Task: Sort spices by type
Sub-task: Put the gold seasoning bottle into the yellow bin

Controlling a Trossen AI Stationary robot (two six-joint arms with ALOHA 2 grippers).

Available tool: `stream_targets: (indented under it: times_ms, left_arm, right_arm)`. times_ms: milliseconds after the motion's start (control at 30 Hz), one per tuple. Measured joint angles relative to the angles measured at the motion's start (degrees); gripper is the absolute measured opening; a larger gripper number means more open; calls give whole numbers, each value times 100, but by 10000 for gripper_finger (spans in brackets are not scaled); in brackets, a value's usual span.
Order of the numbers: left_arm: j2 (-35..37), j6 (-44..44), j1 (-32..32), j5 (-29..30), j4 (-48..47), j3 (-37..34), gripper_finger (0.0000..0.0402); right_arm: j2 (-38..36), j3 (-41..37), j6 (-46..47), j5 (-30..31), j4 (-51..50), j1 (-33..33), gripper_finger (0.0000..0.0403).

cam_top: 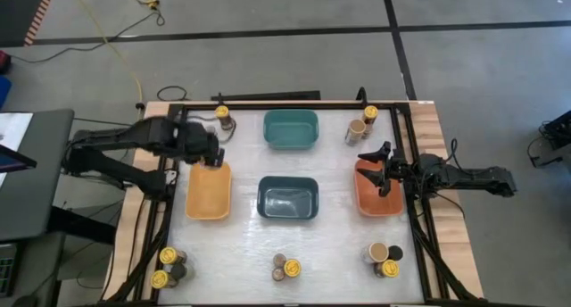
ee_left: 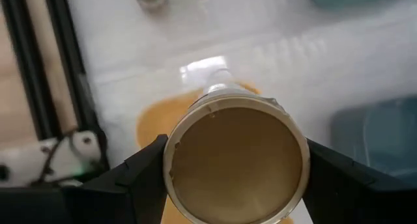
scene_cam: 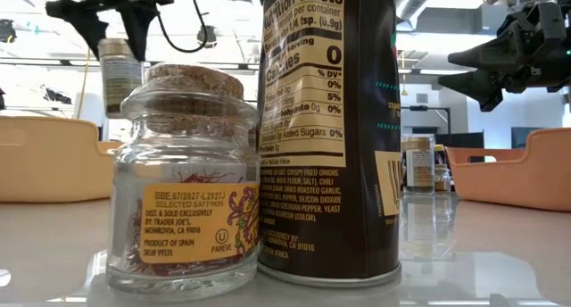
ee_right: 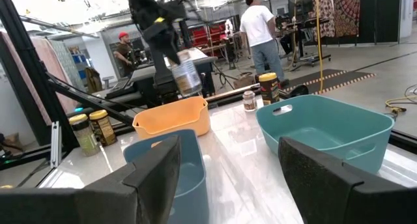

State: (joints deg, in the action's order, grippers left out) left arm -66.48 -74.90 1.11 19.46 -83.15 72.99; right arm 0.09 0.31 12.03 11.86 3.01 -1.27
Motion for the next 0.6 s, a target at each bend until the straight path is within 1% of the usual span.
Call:
stream_targets:
  times_ms: [167, 300, 433, 600]
  left_arm:
    - [-53, -1236, -799, -5, 22, -531, 270]
    - [15, -1895, -1117, -194, 188, -1138, 270]
    - [259, -2000, -1030, -230, 689, -1704, 270]
    - [585, -1700, -599, -275, 1036, -2230, 270]
  right_arm:
    - [-1, 0, 0, -2, -2, 0, 286]
    - [-1, -1, 0, -1, 0, 0, 286]
    - [0, 0, 0, -2, 0, 1, 286]
    - [-1, -1, 0, -2, 0, 0, 286]
